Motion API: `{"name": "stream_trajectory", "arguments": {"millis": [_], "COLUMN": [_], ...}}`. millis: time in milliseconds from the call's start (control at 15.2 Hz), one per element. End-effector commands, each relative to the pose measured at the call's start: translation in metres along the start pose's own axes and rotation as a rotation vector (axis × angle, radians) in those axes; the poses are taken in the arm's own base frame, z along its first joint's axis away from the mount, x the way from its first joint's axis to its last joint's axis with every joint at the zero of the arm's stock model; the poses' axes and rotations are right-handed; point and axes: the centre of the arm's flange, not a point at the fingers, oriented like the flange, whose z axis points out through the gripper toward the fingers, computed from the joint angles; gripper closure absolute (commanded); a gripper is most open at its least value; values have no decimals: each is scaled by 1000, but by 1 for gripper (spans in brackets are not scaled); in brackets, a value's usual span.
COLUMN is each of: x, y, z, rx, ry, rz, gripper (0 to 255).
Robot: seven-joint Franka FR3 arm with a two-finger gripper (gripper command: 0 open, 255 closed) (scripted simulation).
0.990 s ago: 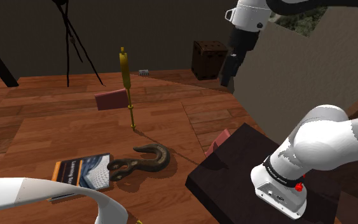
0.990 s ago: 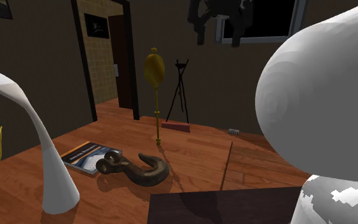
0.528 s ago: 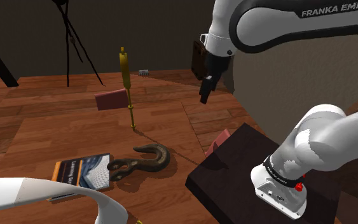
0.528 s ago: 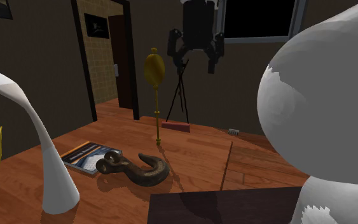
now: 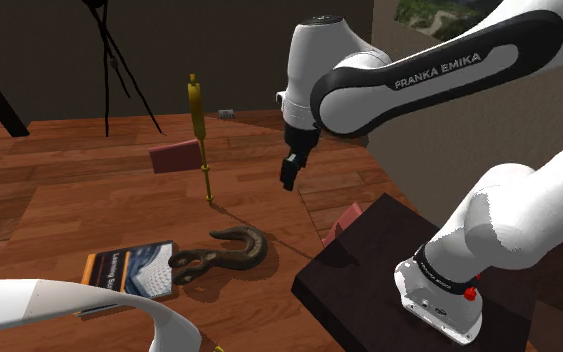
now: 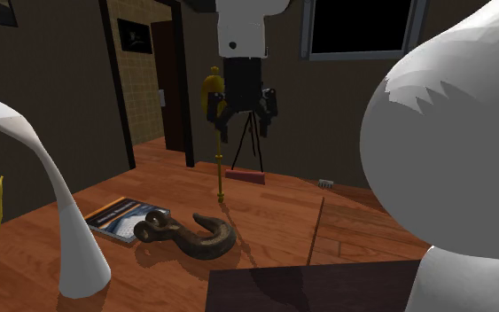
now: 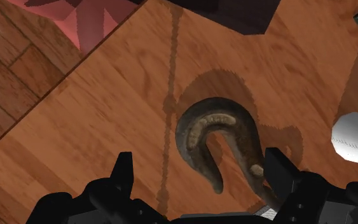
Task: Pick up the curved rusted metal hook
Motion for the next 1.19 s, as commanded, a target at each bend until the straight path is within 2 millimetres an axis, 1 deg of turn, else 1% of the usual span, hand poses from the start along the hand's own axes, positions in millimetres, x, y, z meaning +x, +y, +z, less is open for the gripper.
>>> {"name": "stream_trajectory", "arguments": {"millis": [0, 594, 1122], "x": [16, 74, 121], "y": [-14, -67, -116], "z": [22, 114, 198], "rx": [-7, -44, -77], "ry": [1, -2, -4], "rz": [-23, -124, -213], "gripper": [0, 0, 0]}}
